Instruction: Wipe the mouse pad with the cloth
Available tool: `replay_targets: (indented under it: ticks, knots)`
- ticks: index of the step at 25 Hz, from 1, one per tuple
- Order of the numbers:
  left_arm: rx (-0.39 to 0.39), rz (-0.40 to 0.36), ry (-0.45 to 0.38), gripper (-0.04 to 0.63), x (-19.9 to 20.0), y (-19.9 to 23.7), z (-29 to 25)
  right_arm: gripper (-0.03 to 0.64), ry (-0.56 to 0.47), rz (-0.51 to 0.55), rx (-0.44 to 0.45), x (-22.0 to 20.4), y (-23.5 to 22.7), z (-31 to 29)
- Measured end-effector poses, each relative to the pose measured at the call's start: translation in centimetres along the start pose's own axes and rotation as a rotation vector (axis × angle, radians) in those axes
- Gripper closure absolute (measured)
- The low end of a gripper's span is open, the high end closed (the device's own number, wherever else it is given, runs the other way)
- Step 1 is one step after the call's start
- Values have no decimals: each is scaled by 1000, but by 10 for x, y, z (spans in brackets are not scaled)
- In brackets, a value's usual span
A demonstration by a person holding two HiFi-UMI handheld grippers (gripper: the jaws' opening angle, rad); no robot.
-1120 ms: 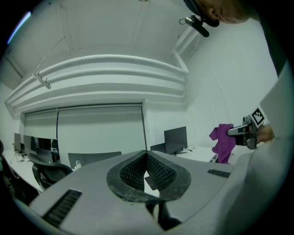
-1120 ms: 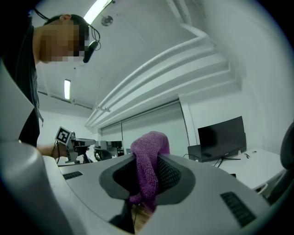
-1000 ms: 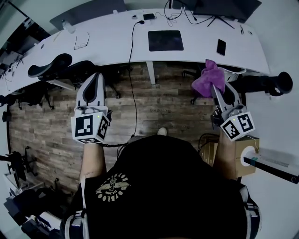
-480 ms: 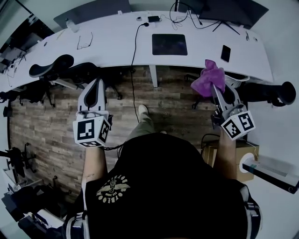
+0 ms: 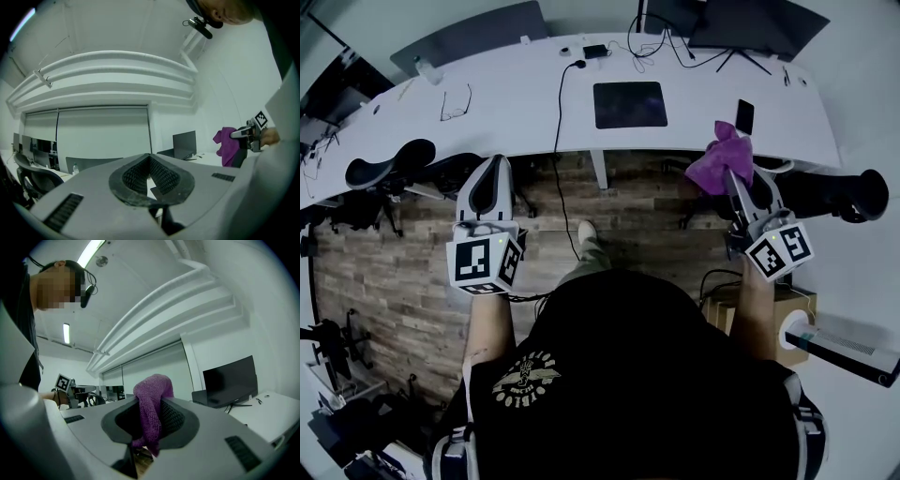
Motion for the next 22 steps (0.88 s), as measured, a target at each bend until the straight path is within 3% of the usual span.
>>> replay_targets:
  ticks: [22]
  knots:
    - [-27,-18,61,594,-18,47,-104,532,30,-2,-38,4,-39,-97]
Point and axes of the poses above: the fingertips, and each gripper's own axes: z backward along the fingers, y to its left, x out of its top, the point moved 2 cm from there along z, backward along the fingers, and after that the axes turned 1 degree about y, right-handed, at the moved point
